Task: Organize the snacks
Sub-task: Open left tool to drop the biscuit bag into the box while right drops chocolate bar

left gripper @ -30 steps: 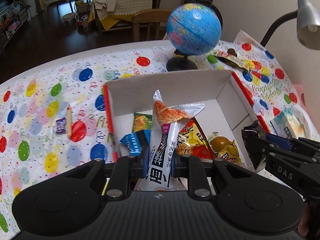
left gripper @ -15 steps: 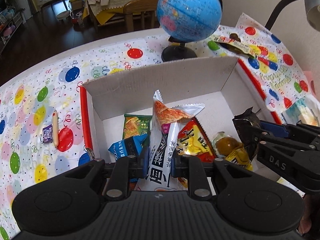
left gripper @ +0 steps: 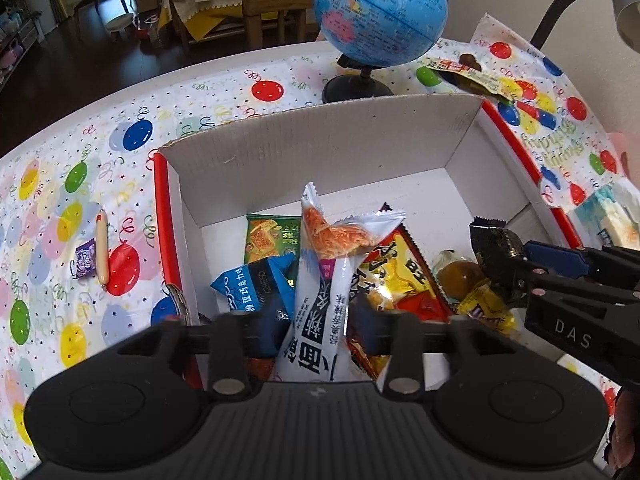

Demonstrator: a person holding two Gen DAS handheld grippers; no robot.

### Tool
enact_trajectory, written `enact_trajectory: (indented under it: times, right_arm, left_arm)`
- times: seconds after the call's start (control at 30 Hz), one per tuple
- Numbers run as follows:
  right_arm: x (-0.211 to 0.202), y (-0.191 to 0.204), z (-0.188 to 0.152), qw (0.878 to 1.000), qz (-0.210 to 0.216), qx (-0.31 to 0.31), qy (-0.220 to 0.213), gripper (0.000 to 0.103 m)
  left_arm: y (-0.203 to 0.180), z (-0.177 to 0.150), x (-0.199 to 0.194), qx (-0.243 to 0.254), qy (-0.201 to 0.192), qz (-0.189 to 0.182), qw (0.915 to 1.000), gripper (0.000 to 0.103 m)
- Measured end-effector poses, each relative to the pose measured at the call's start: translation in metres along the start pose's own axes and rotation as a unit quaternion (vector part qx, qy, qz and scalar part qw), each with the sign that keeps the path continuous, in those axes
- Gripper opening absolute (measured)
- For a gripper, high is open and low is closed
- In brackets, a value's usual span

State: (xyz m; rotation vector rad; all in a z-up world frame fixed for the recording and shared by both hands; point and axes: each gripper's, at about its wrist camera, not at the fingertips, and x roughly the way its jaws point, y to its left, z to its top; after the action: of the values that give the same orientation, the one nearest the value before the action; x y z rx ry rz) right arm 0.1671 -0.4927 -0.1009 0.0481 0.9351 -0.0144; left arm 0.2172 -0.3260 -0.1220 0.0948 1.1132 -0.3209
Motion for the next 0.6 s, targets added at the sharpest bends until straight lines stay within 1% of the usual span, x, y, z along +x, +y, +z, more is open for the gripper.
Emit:
enact_trajectory:
  times: [0.03, 0.1, 0.2, 0.27, 0.33, 0.37, 0.43, 0.57, 0.6]
  right_arm:
    - [-0.002, 0.0, 0.0, 1.0, 0.0, -0.001, -0.001, 0.037]
    - [-0.007, 0.0, -0.002, 1.0, 0.002, -0.003, -0.004, 0.041]
    - [-0.016, 0.001, -0.005, 1.0, 0.006, -0.004, -0.009, 0.043]
    - [-0.023, 0.002, -0.006, 1.0, 0.009, -0.006, -0.015, 0.048]
    - [-0.03, 0.004, -0.007, 1.0, 0.011, -0.008, -0.022, 0.056]
    - [-0.034, 0.005, -0.008, 1.0, 0.013, -0.01, -0.025, 0.057]
    - [-0.042, 0.008, -0.008, 0.999, 0.016, -0.015, -0.03, 0.063]
    - [-0.058, 0.016, -0.008, 0.998, 0.03, -0.028, -0.04, 0.068]
    - [-0.062, 0.019, -0.008, 0.998, 0.032, -0.032, -0.044, 0.072]
  left_arm:
    - [0.001, -0.001, -0.003, -0.001, -0.006, -0.002, 1.0, 0.063]
    - [0.001, -0.002, -0.007, -0.001, -0.012, -0.006, 0.9999, 0.063]
    - [0.003, -0.006, -0.015, -0.005, -0.016, -0.011, 0.9998, 0.063]
    - [0.005, -0.008, -0.02, -0.006, -0.02, -0.014, 0.9997, 0.067]
    - [0.007, -0.01, -0.028, -0.009, -0.026, -0.016, 0.9995, 0.068]
    - [0.008, -0.012, -0.031, -0.01, -0.029, -0.018, 0.9994, 0.069]
    - [0.01, -0.014, -0.039, -0.012, -0.033, -0.024, 0.9991, 0.069]
    - [0.015, -0.019, -0.057, -0.011, -0.049, -0.027, 0.9984, 0.072]
    - [0.017, -0.02, -0.062, -0.013, -0.053, -0.027, 0.9981, 0.072]
